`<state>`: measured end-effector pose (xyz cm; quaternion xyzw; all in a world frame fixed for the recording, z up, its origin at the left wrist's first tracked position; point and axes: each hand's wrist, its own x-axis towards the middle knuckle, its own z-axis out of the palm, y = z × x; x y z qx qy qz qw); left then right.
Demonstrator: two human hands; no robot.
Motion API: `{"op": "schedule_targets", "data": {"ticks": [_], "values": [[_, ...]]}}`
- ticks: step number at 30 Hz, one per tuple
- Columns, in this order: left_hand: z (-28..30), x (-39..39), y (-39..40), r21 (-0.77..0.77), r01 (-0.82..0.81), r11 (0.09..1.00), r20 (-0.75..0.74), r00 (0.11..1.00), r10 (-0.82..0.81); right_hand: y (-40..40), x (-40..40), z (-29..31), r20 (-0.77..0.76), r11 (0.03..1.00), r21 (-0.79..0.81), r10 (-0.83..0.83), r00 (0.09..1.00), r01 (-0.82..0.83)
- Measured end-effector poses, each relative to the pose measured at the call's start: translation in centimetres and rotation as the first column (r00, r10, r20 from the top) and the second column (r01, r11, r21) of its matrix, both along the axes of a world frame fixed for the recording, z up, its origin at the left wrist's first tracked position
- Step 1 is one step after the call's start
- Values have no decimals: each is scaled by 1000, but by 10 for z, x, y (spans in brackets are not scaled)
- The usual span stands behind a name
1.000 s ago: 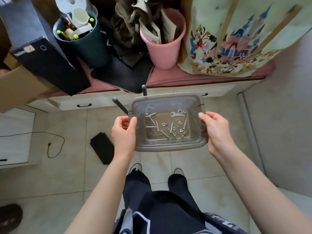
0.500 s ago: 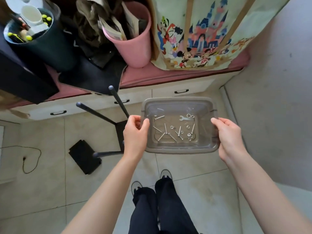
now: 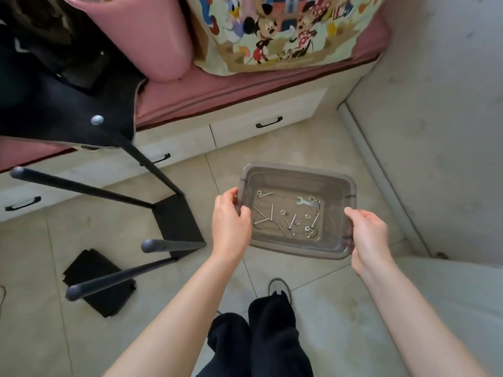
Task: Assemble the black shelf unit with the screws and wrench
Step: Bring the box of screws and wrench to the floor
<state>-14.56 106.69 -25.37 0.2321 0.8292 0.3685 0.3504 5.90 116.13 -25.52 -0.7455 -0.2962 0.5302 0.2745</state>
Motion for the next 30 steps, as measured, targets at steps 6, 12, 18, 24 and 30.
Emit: {"op": "schedule_targets", "data": {"ticks": [6,12,18,24,30], "values": [[-153,3,10,-68,-4,998,66,998,8,13,9,-152,8,999,-3,49,999,-49],[-299,-7,3,-130,-10,991,94,995,23,18,1,-302,33,991,9,134,990,-134],[-405,-24,-12,-239,-52,970,149,985,90,24,-29,-407,100,964,44,258,961,-264],[-468,-50,-24,-267,-52,962,208,972,110,37,-60,-470,139,904,126,392,909,-409],[-493,-66,-27,-192,-127,973,272,946,177,62,-87,-500,217,835,230,457,863,-500]]}}
